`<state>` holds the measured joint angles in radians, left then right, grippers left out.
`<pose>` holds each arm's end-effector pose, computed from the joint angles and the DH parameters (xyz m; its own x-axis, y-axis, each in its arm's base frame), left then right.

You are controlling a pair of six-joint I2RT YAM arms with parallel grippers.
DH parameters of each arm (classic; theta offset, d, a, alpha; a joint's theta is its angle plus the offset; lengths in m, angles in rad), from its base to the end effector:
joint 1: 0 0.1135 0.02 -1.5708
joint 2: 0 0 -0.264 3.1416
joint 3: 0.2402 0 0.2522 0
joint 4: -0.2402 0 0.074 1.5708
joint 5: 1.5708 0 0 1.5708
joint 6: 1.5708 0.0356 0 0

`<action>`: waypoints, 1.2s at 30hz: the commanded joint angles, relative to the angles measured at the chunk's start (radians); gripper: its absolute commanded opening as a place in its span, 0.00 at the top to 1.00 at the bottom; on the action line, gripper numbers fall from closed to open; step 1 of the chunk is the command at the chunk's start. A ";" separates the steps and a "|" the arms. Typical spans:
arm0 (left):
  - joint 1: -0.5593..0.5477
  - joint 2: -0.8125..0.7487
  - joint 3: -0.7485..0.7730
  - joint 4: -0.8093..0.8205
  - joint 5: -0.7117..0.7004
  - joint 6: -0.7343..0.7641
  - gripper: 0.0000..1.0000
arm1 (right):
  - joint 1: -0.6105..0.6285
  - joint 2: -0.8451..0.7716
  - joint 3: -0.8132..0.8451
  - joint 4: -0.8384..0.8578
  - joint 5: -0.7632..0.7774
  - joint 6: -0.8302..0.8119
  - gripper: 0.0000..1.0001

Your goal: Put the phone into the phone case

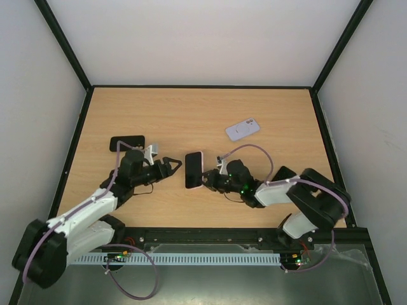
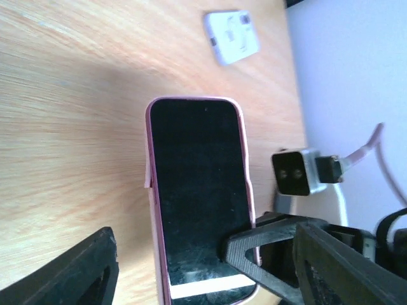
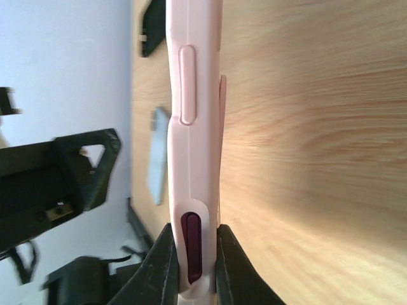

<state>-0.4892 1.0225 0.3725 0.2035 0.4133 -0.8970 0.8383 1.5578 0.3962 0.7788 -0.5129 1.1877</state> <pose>0.1785 -0.1112 0.1923 -0.8240 -0.3721 -0.4273 0.1702 0.5567 -0.8131 0.1652 0.2098 0.1374 -0.9766 0.1227 -0.1767 -0.1243 0.3489 0.9289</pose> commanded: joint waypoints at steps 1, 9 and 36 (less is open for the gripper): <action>0.011 -0.152 -0.002 -0.074 0.102 -0.008 0.22 | 0.019 -0.166 -0.016 0.169 -0.039 0.021 0.97; 0.007 -0.337 -0.075 0.136 0.262 -0.190 0.18 | 0.072 -0.374 -0.060 0.314 -0.047 0.071 0.93; -0.064 -0.371 -0.100 0.319 0.301 -0.232 0.94 | 0.091 -0.380 -0.055 0.318 -0.017 0.088 0.91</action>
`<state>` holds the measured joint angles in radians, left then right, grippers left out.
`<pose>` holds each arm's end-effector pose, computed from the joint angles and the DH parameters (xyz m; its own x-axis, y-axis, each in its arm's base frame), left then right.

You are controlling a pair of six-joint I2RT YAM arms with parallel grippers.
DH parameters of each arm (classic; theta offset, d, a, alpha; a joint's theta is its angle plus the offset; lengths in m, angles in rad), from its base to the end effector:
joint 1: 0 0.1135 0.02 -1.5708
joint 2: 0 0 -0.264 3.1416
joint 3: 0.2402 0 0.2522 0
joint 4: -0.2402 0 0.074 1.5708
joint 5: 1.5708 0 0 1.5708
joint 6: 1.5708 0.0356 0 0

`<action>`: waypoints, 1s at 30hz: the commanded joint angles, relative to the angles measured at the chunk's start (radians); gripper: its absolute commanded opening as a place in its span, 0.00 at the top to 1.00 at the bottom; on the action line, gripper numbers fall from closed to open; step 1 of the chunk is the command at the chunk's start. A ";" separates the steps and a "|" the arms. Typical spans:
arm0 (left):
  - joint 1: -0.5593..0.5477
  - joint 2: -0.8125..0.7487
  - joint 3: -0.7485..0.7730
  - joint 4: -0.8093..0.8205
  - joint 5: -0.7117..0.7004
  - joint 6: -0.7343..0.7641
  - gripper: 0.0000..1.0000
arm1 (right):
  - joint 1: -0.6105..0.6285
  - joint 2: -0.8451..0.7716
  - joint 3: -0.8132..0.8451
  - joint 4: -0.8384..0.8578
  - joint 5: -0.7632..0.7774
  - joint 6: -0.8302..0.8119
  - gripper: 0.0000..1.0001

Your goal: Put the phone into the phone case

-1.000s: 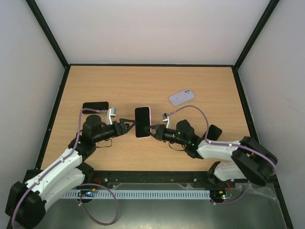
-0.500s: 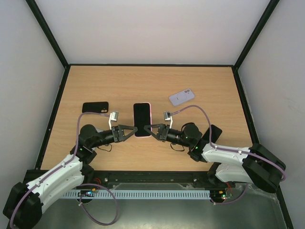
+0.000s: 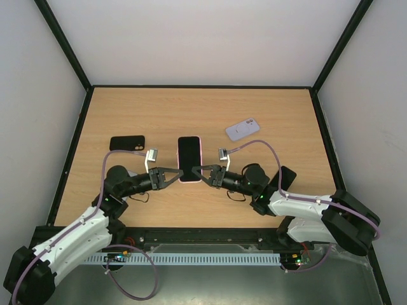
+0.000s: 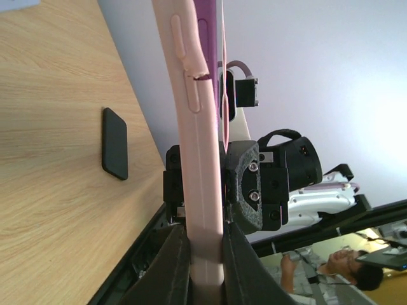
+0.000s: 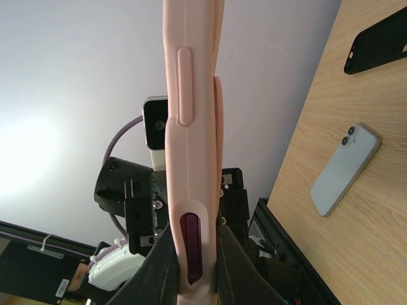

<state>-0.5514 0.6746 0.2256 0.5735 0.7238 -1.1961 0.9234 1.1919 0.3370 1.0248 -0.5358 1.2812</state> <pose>0.1243 -0.1041 0.2386 -0.8475 -0.2974 -0.4397 0.4470 0.0471 -0.8933 0.1251 0.1956 0.2310 -0.9190 0.1509 -0.3642 -0.3802 -0.0958 0.9199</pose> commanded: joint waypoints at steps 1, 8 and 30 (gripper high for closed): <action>-0.001 -0.029 0.050 -0.062 -0.013 0.067 0.85 | 0.006 -0.017 0.006 0.067 0.001 -0.011 0.91; 0.002 -0.075 0.079 -0.110 -0.059 0.085 0.44 | 0.005 -0.049 -0.014 0.039 -0.100 -0.050 0.92; 0.048 0.004 0.121 0.013 -0.080 0.051 0.89 | 0.028 -0.203 -0.081 -0.045 -0.216 -0.108 0.91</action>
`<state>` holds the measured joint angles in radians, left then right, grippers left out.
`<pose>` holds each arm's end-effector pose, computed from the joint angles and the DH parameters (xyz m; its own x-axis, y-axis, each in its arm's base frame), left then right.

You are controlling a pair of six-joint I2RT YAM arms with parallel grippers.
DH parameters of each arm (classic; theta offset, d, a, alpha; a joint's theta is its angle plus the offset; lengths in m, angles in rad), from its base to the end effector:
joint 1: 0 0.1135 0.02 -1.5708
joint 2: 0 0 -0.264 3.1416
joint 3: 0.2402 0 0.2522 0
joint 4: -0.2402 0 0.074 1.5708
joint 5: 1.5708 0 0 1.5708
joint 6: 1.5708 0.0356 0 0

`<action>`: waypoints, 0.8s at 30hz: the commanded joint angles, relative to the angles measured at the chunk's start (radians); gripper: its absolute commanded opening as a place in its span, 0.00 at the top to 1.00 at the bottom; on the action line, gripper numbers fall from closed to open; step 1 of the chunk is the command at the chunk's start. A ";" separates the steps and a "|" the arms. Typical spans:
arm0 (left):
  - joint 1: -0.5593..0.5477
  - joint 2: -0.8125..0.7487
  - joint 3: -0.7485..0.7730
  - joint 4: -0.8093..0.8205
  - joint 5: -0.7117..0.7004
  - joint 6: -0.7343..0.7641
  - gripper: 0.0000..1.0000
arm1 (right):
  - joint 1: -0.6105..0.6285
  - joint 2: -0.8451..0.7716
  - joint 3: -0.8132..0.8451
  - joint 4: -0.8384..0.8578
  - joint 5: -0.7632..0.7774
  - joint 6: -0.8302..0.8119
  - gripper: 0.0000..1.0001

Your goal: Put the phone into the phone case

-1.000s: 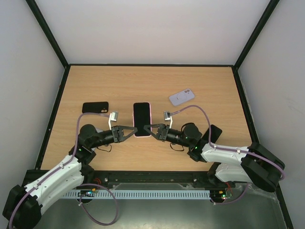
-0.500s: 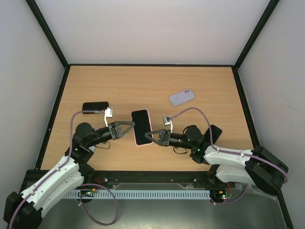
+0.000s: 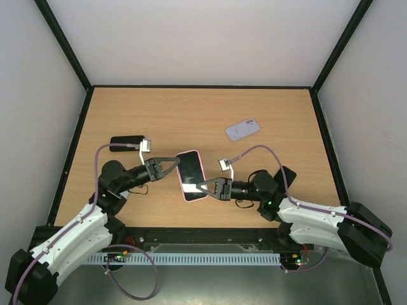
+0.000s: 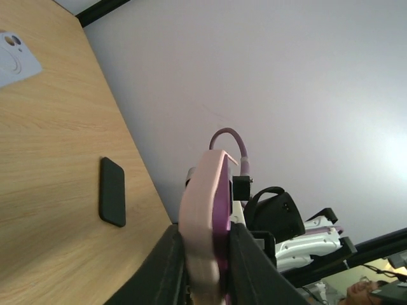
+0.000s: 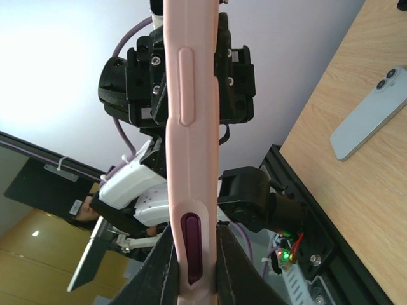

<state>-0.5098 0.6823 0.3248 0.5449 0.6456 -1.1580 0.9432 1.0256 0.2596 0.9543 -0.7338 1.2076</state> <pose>0.1346 -0.0998 0.2695 -0.7644 -0.4108 -0.4968 0.5123 0.0807 -0.8550 0.0981 0.1758 0.2314 -0.8840 -0.0363 -0.4662 -0.4535 -0.1759 0.8737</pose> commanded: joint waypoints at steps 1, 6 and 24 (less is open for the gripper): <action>0.007 -0.003 0.022 0.036 -0.003 0.017 0.94 | 0.008 -0.040 -0.006 0.010 -0.010 -0.043 0.90; 0.007 -0.001 0.037 -0.056 -0.030 0.075 0.97 | 0.007 -0.049 -0.002 -0.089 0.031 -0.085 0.88; 0.007 -0.020 0.128 -0.373 -0.141 0.295 0.71 | 0.008 -0.019 -0.016 -0.039 0.152 -0.051 0.90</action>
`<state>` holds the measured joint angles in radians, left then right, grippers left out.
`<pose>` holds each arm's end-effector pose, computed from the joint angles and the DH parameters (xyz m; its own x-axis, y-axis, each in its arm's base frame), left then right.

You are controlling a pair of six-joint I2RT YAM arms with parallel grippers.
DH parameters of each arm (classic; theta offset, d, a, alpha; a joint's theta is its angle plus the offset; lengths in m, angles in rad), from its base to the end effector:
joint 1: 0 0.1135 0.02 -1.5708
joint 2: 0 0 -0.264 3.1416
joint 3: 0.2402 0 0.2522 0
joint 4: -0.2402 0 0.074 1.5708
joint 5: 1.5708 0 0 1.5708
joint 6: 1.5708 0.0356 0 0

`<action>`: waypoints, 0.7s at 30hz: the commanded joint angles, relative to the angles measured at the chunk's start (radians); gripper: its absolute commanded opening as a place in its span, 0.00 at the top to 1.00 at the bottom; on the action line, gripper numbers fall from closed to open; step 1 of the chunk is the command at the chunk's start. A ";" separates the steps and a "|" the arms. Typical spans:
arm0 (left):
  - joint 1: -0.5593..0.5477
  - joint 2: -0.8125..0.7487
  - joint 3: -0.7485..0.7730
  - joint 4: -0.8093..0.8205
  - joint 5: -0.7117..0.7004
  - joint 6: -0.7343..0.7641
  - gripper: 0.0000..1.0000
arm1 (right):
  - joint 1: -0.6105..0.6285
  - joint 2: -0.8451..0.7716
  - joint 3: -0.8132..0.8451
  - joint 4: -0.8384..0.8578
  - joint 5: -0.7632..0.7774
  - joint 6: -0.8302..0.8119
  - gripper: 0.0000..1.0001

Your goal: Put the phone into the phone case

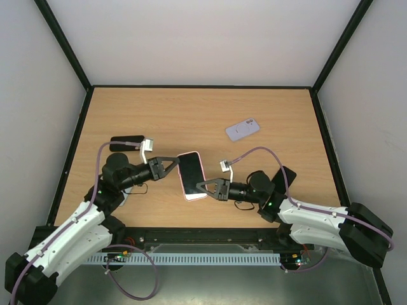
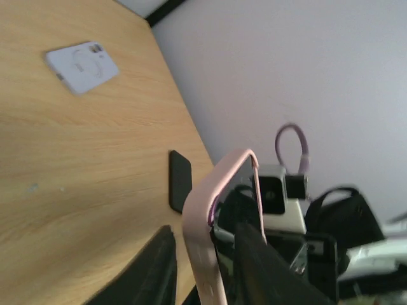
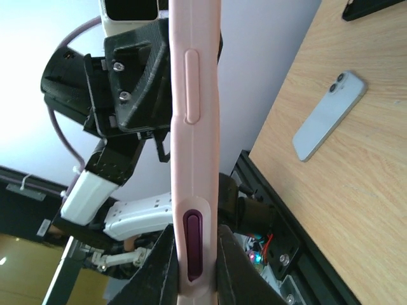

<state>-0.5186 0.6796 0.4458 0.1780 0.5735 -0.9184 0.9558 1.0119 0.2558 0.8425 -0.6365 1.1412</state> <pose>0.1386 -0.1013 0.2752 -0.7341 -0.3496 -0.5821 0.4999 0.3019 -0.8118 0.0991 0.1769 0.2218 -0.8870 0.0115 -0.4616 -0.4611 -0.0723 0.8844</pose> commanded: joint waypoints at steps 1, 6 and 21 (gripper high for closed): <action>0.015 -0.015 -0.006 0.024 -0.050 0.037 0.66 | -0.005 -0.006 -0.012 0.082 0.057 0.017 0.90; 0.016 0.017 -0.058 0.155 0.022 -0.024 0.45 | -0.006 -0.006 0.004 0.105 0.103 0.019 0.90; 0.017 0.144 -0.123 0.360 0.110 -0.079 0.67 | -0.006 0.142 0.036 0.250 0.093 0.047 0.90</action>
<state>-0.5041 0.8009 0.3332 0.4400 0.6430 -0.9886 0.9531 1.1408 0.2478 0.9344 -0.5373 1.1820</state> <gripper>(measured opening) 0.399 0.101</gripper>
